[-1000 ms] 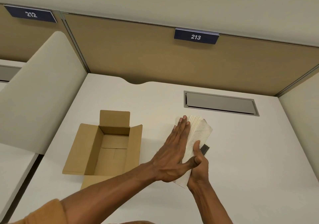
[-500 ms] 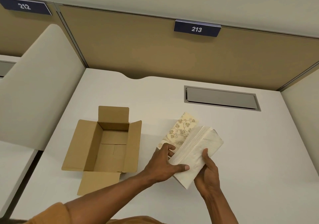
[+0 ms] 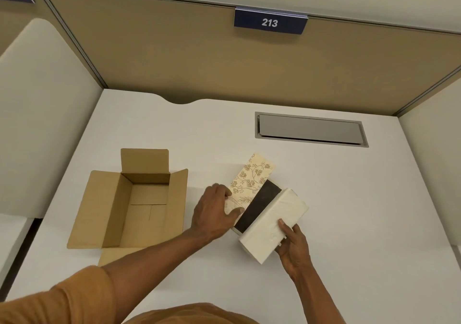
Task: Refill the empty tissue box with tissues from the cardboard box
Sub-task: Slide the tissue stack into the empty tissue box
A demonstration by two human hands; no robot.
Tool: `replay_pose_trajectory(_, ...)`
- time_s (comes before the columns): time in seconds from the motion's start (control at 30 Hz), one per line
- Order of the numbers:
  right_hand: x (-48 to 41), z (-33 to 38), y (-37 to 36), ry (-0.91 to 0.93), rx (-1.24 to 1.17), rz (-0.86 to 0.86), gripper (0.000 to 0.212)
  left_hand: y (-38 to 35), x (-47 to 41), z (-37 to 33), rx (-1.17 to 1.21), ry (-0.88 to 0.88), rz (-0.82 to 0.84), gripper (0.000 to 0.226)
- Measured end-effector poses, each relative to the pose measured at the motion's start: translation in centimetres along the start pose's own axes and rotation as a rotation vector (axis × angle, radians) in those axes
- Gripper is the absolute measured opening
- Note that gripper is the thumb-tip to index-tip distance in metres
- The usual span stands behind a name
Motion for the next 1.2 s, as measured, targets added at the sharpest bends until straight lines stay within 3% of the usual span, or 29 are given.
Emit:
replay_pose_trajectory(0.23,-2.6,0.8,-1.7,-0.024,0.107,-0.014,0.054,-1.8,-2.5,0.9,-0.154,-0.032,0.167,0.118)
replay_pose_trajectory(0.57,-4.7,0.9,-3.7,-0.059,0.100,0.026,0.055,-3.7,-3.1,0.9,-0.102,0.000,0.275,0.104)
replay_pose_trajectory(1.2,-5.5,1.6,-4.8,-0.025,0.144,0.011,0.056,-3.6,-3.3,0.9,-0.068,0.050,0.314,0.109)
Point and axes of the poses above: each hand's wrist, its own x-axis away from the middle knuckle, its own y-axis out of the back of the hand, z = x × y, the point moved 8 cm from there along -x, towards the middle knuckle, and after that the axes turned 1 degree about y, right-handed, at the moved point
